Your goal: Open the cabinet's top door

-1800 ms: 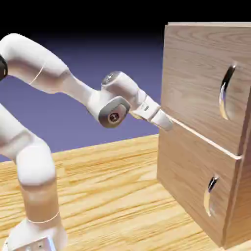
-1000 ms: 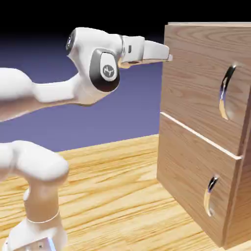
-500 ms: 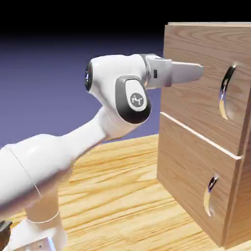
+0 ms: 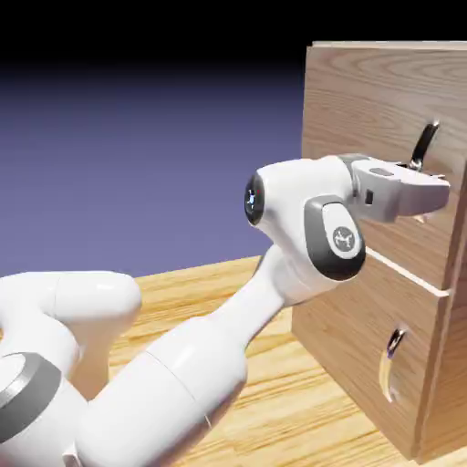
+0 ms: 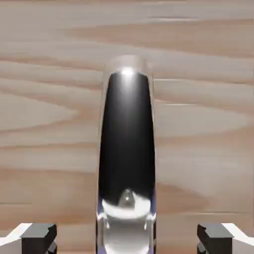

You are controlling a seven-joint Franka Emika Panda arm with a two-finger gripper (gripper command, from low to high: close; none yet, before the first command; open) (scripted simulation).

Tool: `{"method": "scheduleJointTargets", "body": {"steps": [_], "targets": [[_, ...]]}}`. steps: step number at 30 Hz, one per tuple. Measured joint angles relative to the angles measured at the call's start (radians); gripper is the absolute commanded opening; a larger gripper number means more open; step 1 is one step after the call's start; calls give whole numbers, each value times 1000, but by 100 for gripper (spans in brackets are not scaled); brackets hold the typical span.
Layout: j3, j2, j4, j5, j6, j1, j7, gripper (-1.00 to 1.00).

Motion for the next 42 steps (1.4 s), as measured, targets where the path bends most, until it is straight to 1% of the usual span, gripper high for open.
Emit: {"method": "scheduleJointTargets", "body": {"steps": [9,14,19,24,30,36,42], "targets": [[154,-52,-326,-95,-270,-264,246,-100],[310,-75,-504,-33,-442,-401,355,-100],[491,-91,-618,87,-584,-474,430,-100],[672,-91,-680,223,-700,-497,486,-100],[890,-62,-712,398,-821,-495,548,-100],[1107,8,-707,583,-937,-483,616,-100],[1324,128,-663,780,-1057,-488,695,-100]]}}
